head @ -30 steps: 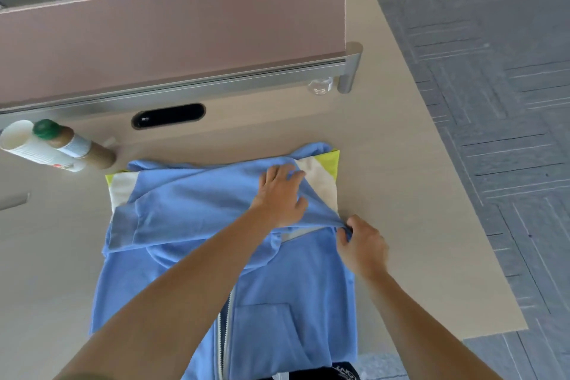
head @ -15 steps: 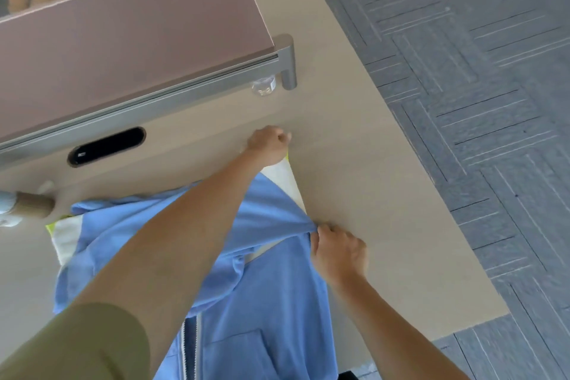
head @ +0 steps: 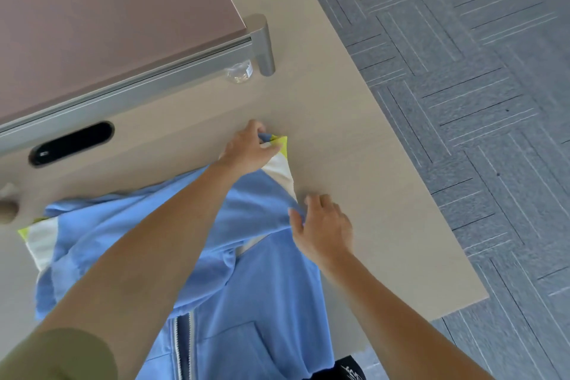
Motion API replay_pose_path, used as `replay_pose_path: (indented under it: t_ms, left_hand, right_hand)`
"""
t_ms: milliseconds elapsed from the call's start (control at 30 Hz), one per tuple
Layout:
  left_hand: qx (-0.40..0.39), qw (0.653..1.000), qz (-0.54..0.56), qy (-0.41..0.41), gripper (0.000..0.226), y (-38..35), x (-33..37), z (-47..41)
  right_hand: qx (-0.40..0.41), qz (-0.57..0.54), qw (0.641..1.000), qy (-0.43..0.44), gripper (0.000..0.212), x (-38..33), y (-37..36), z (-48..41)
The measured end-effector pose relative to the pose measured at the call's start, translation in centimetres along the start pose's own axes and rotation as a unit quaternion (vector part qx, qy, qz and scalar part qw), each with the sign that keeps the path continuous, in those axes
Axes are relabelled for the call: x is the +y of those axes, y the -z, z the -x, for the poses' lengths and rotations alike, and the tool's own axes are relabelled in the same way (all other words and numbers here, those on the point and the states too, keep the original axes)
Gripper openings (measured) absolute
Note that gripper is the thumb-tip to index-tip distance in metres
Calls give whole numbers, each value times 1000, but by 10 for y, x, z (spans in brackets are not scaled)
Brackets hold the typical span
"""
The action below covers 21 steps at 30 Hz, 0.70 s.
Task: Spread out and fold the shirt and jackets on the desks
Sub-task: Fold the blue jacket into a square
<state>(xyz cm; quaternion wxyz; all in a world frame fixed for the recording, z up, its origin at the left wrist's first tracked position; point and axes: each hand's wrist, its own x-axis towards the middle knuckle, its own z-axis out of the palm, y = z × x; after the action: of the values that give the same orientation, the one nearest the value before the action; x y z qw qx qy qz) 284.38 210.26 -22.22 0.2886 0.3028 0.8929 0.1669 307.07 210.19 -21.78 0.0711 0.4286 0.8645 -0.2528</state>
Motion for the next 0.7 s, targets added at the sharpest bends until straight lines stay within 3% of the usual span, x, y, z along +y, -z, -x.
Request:
replay_pose_path:
  t_ms: [133,267,400,500,633,700]
  left_hand:
    - [-9,997,-77,-24,14,1,-5,-5]
    - [59,990,-126,-35,18,-8,7,-5]
    - [71,993,-81,-55,26,-14,-3,1]
    - [121,981,-91,-120,37,-11,-16,19]
    - [184,969,-121,-116,49,-10,-46,60]
    - [179,970,-146,-72,50,-7,-65,77]
  right_hand:
    - [-64,-2,998,-28,28,2,-6,-12]
    - [-52,-47,993,-97,29,15,1,-18]
    - [-13,-79,988,-133,27,37,11,-14]
    - [-5,-95,994,-55,24,38,8,-2]
    - [62,12,984,168,29,9,-15,5]
    - [66,51,984,159,32,-9,-25,0]
